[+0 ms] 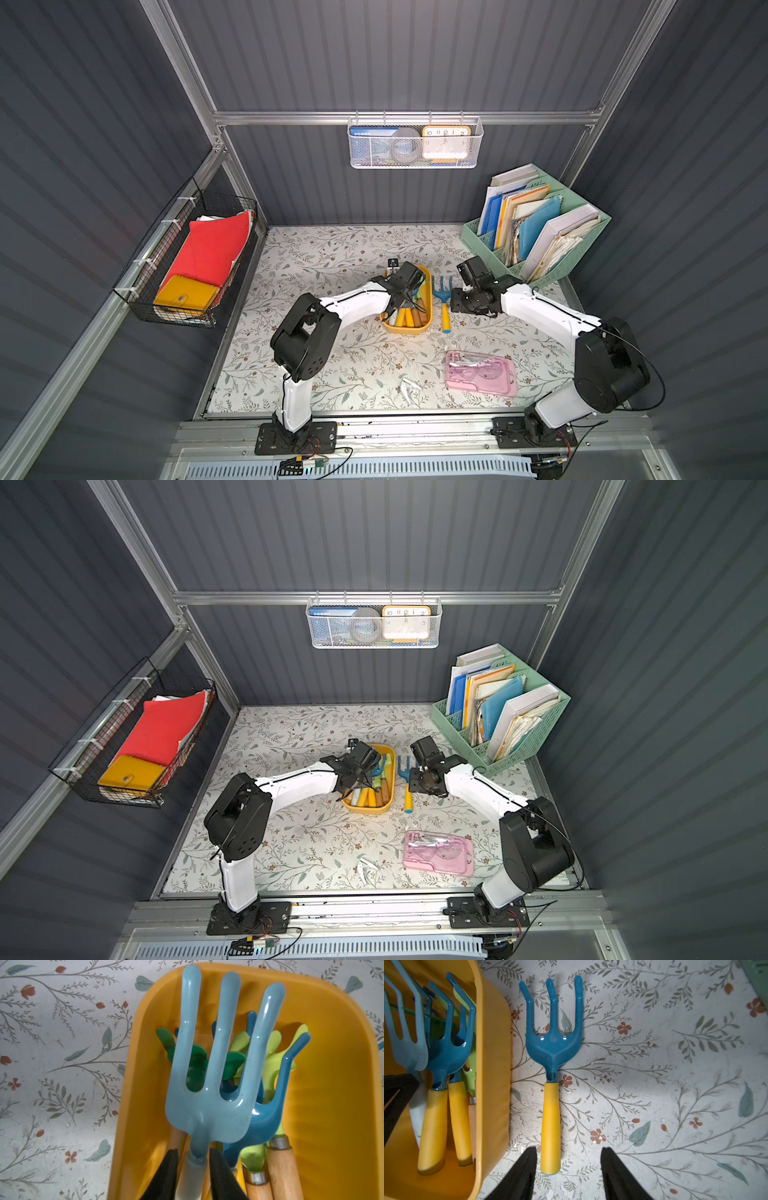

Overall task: Take the hand rake out of the storage box
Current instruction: Pick up the rake from the storage box.

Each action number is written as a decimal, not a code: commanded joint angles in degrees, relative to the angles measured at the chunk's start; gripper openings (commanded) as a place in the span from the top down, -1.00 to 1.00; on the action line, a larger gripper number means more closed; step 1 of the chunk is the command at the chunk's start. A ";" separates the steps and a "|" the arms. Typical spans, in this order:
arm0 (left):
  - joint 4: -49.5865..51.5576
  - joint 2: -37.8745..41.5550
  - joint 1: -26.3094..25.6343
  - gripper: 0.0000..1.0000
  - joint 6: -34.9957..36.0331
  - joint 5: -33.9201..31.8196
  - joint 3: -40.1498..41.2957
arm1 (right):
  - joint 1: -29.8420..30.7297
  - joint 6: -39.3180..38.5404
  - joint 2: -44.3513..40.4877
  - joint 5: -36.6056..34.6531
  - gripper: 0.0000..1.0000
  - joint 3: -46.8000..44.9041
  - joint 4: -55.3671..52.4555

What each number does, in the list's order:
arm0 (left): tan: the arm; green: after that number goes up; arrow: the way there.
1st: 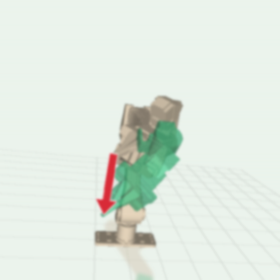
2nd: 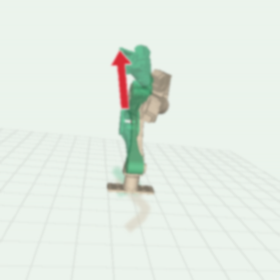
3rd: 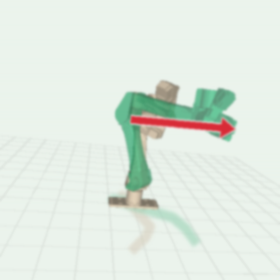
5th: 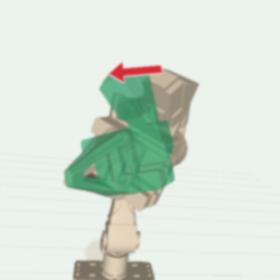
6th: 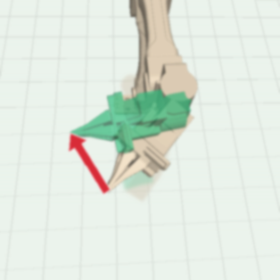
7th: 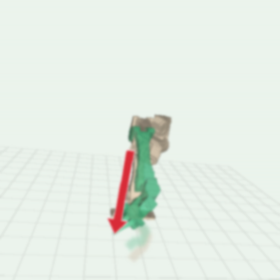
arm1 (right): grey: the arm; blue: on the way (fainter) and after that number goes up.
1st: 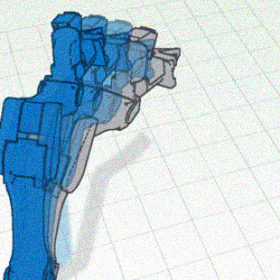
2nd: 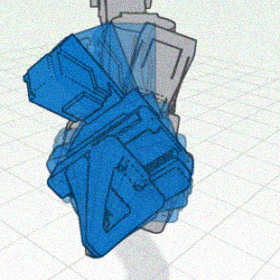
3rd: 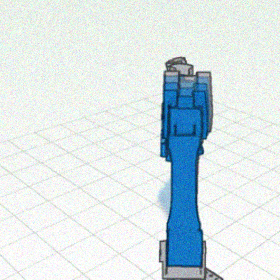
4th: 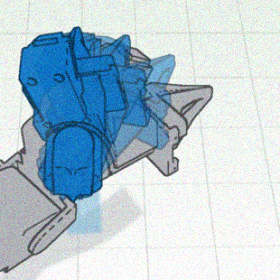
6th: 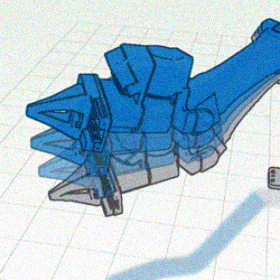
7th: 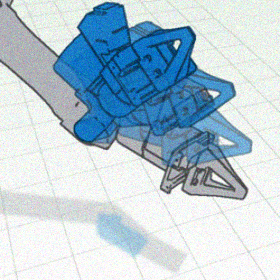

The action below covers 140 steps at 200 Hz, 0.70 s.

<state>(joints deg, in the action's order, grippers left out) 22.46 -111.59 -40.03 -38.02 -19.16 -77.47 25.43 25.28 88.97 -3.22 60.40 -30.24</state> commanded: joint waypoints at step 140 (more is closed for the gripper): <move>1.01 -2.27 0.22 0.63 1.19 2.87 0.23 | -0.23 0.74 -1.87 0.67 -0.09 -1.07 -0.62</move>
<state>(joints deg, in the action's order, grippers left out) 21.71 -113.27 -40.03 -37.36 -15.86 -76.82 25.43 25.91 88.84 -2.63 60.31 -30.22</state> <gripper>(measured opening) 0.223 0.546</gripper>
